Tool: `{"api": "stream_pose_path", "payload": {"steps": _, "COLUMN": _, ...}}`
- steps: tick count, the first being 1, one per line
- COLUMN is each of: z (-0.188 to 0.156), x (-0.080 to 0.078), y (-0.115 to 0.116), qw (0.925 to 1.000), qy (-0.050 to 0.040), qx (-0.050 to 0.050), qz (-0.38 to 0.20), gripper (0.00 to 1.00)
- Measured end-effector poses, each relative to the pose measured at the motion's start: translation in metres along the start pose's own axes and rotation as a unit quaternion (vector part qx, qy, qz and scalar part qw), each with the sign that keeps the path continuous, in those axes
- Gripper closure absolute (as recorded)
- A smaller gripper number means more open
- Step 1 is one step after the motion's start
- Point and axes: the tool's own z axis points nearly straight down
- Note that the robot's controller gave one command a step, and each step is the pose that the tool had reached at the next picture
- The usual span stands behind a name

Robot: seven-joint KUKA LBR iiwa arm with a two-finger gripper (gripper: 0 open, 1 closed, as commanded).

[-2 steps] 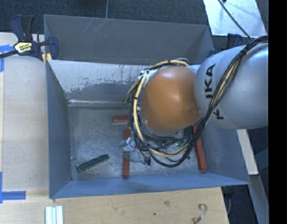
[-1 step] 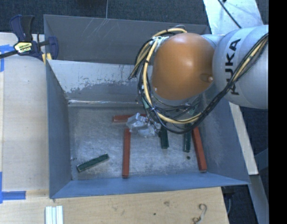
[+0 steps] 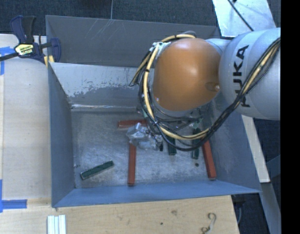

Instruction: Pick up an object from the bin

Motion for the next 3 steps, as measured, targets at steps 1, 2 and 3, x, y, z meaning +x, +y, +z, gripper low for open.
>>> {"api": "stream_pose_path", "payload": {"steps": 1, "z": 0.001, "x": 0.001, "y": -0.001, "qw": 1.0000, "qy": 0.0009, "qx": 0.000, "qz": 0.002, "gripper": 0.00}}
{"api": "stream_pose_path", "payload": {"steps": 2, "z": 0.141, "x": 0.003, "y": 0.015, "qw": 0.9679, "qy": -0.0003, "qx": 0.000, "qz": -0.251, "gripper": 0.00}}
{"api": "stream_pose_path", "payload": {"steps": 3, "z": 0.132, "x": 0.000, "y": -0.019, "qw": 0.9597, "qy": -0.0002, "qx": 0.001, "qz": -0.281, "gripper": 0.00}}
